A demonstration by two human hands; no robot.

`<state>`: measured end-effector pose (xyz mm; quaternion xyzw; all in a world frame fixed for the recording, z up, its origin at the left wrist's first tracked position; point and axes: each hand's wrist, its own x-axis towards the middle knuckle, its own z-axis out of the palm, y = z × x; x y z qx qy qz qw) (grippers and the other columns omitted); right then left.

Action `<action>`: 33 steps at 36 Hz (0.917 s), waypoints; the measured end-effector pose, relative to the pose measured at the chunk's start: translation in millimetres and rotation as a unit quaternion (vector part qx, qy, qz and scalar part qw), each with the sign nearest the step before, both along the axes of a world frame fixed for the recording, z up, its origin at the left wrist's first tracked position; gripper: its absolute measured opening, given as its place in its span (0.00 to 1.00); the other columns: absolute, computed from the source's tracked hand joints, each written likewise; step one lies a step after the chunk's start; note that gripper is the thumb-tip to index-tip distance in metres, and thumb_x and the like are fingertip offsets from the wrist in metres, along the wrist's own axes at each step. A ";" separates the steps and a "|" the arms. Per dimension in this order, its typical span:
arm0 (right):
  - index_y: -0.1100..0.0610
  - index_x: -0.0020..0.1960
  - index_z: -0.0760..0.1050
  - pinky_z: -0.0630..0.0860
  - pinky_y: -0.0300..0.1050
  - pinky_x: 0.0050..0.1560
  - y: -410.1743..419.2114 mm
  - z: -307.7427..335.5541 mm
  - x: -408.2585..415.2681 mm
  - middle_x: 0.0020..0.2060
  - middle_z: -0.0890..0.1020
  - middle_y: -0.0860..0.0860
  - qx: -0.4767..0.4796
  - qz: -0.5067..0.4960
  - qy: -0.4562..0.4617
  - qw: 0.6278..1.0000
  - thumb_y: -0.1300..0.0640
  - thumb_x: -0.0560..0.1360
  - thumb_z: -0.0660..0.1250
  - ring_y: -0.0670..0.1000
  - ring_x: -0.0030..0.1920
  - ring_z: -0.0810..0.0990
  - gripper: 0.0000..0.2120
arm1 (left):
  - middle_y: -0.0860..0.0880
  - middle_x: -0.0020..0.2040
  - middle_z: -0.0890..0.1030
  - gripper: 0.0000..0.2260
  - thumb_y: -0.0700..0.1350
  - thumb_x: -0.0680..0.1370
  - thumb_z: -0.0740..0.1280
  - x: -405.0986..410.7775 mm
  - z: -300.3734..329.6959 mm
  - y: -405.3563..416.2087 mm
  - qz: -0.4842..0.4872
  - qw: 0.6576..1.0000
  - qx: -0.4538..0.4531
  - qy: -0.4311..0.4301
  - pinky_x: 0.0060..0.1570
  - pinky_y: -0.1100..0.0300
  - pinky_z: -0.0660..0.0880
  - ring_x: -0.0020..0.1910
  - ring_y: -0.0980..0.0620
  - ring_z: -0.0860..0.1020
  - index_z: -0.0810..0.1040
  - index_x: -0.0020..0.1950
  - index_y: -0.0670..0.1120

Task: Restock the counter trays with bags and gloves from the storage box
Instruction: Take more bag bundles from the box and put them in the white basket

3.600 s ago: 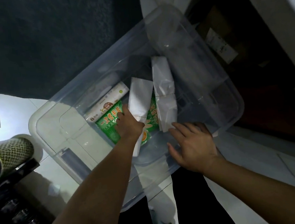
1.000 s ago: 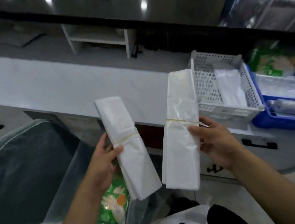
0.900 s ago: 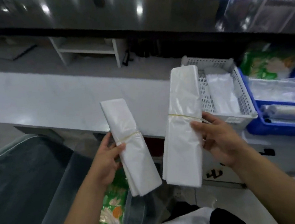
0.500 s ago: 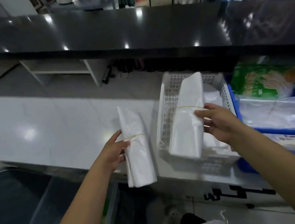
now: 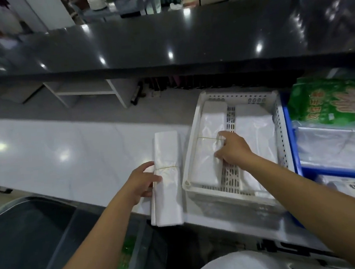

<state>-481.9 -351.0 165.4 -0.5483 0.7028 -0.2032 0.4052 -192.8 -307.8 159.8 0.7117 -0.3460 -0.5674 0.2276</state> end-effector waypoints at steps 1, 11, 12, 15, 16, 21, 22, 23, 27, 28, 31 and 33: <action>0.52 0.72 0.68 0.80 0.48 0.46 -1.1 -1.1 0.0 0.69 0.73 0.56 -0.002 0.006 0.003 1.000 0.63 0.70 0.73 0.59 0.59 0.78 0.33 | 0.46 0.41 0.84 0.23 0.35 0.72 0.72 0.6 -0.2 -0.5 -0.004 1.000 0.002 0.005 0.27 0.61 0.76 0.28 0.53 0.82 0.77 0.62 0.56; 0.51 0.73 0.69 0.77 0.43 0.40 0.5 -2.6 -1.7 0.64 0.76 0.54 -0.017 0.022 0.025 0.999 0.61 0.71 0.74 0.55 0.52 0.79 0.32 | 0.39 0.54 0.84 0.20 0.33 0.73 0.72 3.9 -7.5 -14.5 -0.038 0.993 0.038 0.102 0.42 0.51 0.82 0.43 0.44 0.83 0.78 0.62 0.50; 0.51 0.71 0.70 0.78 0.44 0.39 1.8 -1.6 -1.7 0.60 0.78 0.54 -0.016 0.022 0.028 0.999 0.60 0.71 0.73 0.55 0.49 0.79 0.30 | 0.39 0.53 0.85 0.21 0.33 0.73 0.72 4.8 -9.5 -16.3 -0.036 0.993 0.035 0.108 0.45 0.49 0.82 0.43 0.43 0.83 0.78 0.62 0.50; 0.50 0.71 0.69 0.78 0.45 0.45 9.3 6.2 -1.0 0.63 0.77 0.52 -0.025 0.013 0.042 0.999 0.55 0.72 0.72 0.55 0.52 0.81 0.29 | 0.42 0.48 0.85 0.21 0.33 0.73 0.71 11.7 -12.8 -20.5 -0.041 0.991 0.027 0.128 0.53 0.44 0.79 0.43 0.43 0.83 0.78 0.61 0.53; 0.49 0.72 0.67 0.78 0.46 0.46 13.4 10.1 -0.7 0.65 0.75 0.52 -0.033 0.001 0.044 0.999 0.52 0.73 0.71 0.54 0.53 0.80 0.30 | 0.43 0.47 0.86 0.22 0.33 0.73 0.70 15.7 -12.6 -21.2 -0.042 0.990 0.025 0.135 0.51 0.46 0.80 0.43 0.44 0.83 0.78 0.61 0.53; 0.44 0.69 0.69 0.80 0.45 0.37 37.6 36.4 6.8 0.60 0.76 0.46 -0.078 -0.083 -0.073 0.991 0.50 0.75 0.70 0.50 0.49 0.81 0.24 | 0.45 0.52 0.85 0.23 0.34 0.73 0.71 43.8 3.1 -27.3 -0.054 0.984 -0.007 0.167 0.49 0.49 0.82 0.47 0.44 0.84 0.76 0.64 0.54; 0.43 0.68 0.71 0.79 0.43 0.34 42.4 43.0 10.7 0.58 0.76 0.45 -0.086 -0.092 -0.104 0.987 0.50 0.75 0.71 0.49 0.47 0.81 0.22 | 0.45 0.54 0.85 0.24 0.34 0.73 0.71 48.8 9.9 -29.8 -0.061 0.982 -0.017 0.178 0.48 0.50 0.81 0.48 0.44 0.84 0.76 0.65 0.54; 0.43 0.66 0.73 0.81 0.45 0.35 46.5 49.2 15.0 0.57 0.77 0.44 -0.093 -0.097 -0.131 0.982 0.51 0.74 0.71 0.49 0.46 0.82 0.21 | 0.44 0.55 0.85 0.24 0.35 0.73 0.71 52.7 17.4 -32.6 -0.070 0.979 -0.028 0.190 0.47 0.51 0.81 0.49 0.44 0.84 0.75 0.65 0.54; 0.44 0.62 0.78 0.84 0.53 0.50 54.2 68.0 38.5 0.54 0.82 0.48 -0.060 -0.075 -0.253 0.963 0.53 0.72 0.74 0.49 0.48 0.84 0.19 | 0.43 0.59 0.83 0.25 0.37 0.71 0.73 50.7 51.4 -47.1 -0.112 0.960 -0.078 0.243 0.49 0.49 0.81 0.53 0.42 0.83 0.76 0.65 0.56; 0.45 0.62 0.78 0.83 0.55 0.52 54.6 71.0 44.7 0.54 0.82 0.50 -0.039 -0.067 -0.296 0.952 0.54 0.72 0.75 0.50 0.50 0.85 0.19 | 0.43 0.59 0.83 0.26 0.38 0.71 0.74 45.2 59.5 -50.9 -0.121 0.954 -0.090 0.258 0.50 0.48 0.80 0.53 0.42 0.83 0.75 0.65 0.56; 0.47 0.64 0.78 0.83 0.57 0.52 55.6 77.4 56.3 0.57 0.82 0.57 0.001 -0.055 -0.410 0.911 0.58 0.72 0.75 0.56 0.55 0.84 0.21 | 0.42 0.59 0.83 0.26 0.37 0.71 0.74 18.6 77.0 -59.0 -0.152 0.937 -0.116 0.293 0.46 0.50 0.81 0.52 0.43 0.83 0.75 0.66 0.56; 0.47 0.65 0.77 0.83 0.53 0.48 56.1 80.8 56.3 0.57 0.83 0.57 -0.001 -0.045 -0.435 0.899 0.59 0.73 0.74 0.57 0.56 0.84 0.22 | 0.42 0.59 0.83 0.26 0.36 0.72 0.73 -2.5 82.6 -61.6 -0.168 0.930 -0.117 0.306 0.46 0.51 0.81 0.51 0.43 0.83 0.74 0.67 0.55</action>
